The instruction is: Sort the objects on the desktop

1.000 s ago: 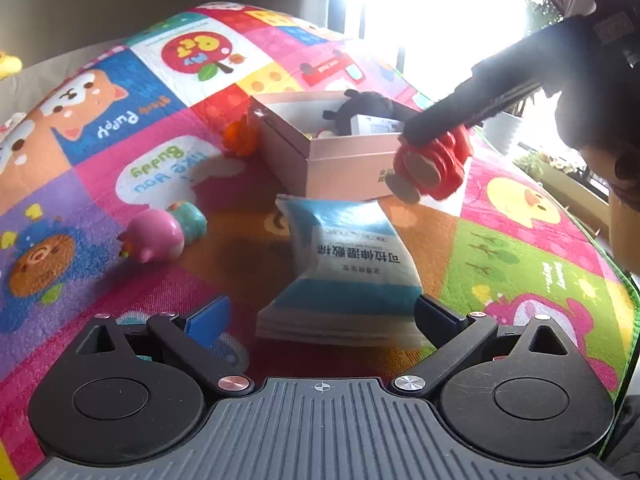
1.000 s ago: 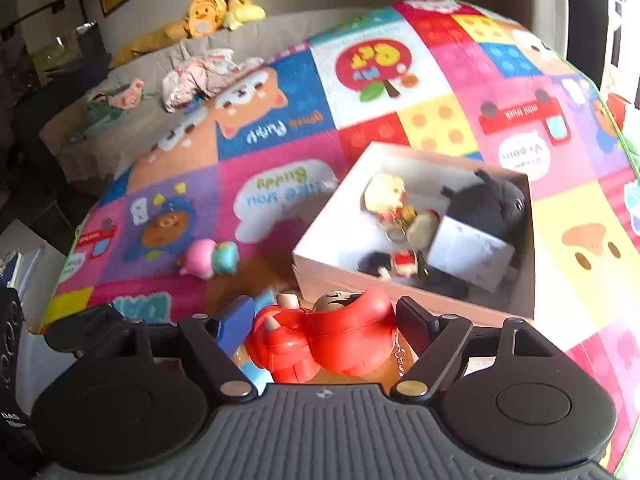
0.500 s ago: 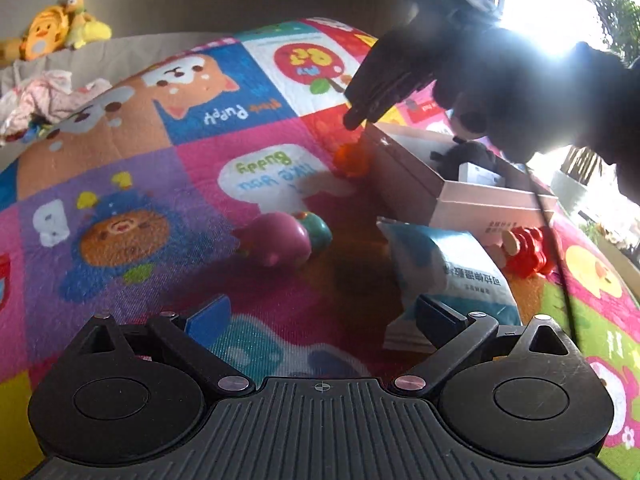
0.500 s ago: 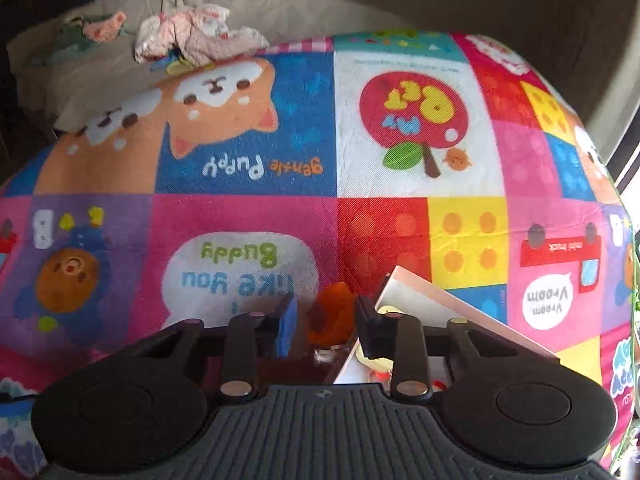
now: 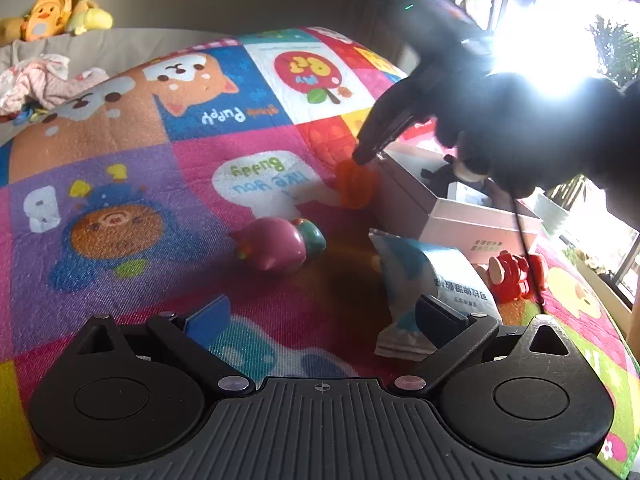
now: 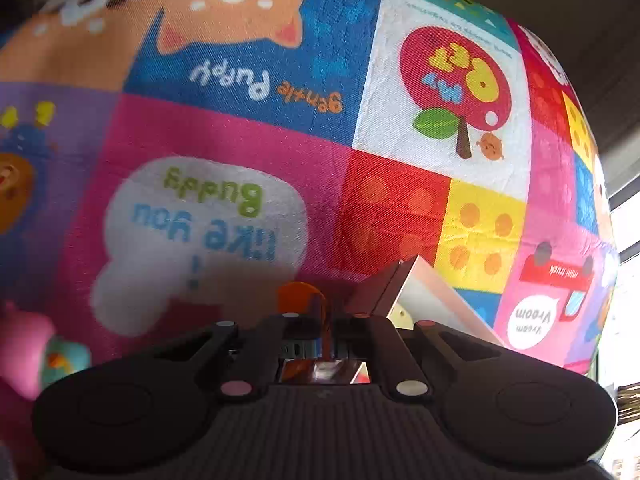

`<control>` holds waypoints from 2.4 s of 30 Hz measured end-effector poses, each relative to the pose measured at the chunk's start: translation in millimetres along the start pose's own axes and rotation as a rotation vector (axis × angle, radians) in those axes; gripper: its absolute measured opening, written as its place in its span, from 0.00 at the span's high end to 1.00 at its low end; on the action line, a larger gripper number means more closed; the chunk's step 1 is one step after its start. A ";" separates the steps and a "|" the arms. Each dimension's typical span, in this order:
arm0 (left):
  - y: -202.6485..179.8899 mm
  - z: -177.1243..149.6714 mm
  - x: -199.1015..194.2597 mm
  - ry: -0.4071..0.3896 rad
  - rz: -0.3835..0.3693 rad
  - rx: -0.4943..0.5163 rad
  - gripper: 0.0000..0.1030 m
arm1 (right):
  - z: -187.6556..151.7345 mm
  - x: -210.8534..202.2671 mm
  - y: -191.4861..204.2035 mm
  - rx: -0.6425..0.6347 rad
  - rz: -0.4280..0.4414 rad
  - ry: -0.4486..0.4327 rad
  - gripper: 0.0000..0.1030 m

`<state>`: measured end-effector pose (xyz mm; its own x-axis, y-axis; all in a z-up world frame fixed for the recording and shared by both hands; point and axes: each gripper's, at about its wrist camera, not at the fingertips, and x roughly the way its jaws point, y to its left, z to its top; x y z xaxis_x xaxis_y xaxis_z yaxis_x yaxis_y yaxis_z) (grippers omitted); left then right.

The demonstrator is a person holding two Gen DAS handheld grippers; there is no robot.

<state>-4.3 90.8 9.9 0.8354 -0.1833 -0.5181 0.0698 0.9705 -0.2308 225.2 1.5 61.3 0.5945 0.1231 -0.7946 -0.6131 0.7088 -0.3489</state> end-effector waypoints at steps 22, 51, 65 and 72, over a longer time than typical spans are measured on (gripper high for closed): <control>-66.7 9.9 6.7 0.053 -0.055 0.185 0.01 | -216.7 -112.8 -41.8 0.341 0.061 -0.235 0.10; -80.8 -10.8 -9.7 0.134 -0.059 0.311 0.00 | -221.7 -154.7 -46.8 0.542 0.229 -0.429 0.52; -97.9 -3.6 12.0 0.135 -0.083 0.319 0.00 | -281.7 -89.6 -94.0 0.708 -0.015 -0.216 0.52; -88.0 2.1 13.9 0.149 -0.059 0.297 0.00 | -257.3 -97.7 -42.0 0.562 0.301 -0.269 0.53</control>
<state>2.3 3.1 24.8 0.7378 -0.2405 -0.6307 0.2903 0.9566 -0.0251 59.0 -219.0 25.7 0.5941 0.4874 -0.6399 -0.4520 0.8603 0.2357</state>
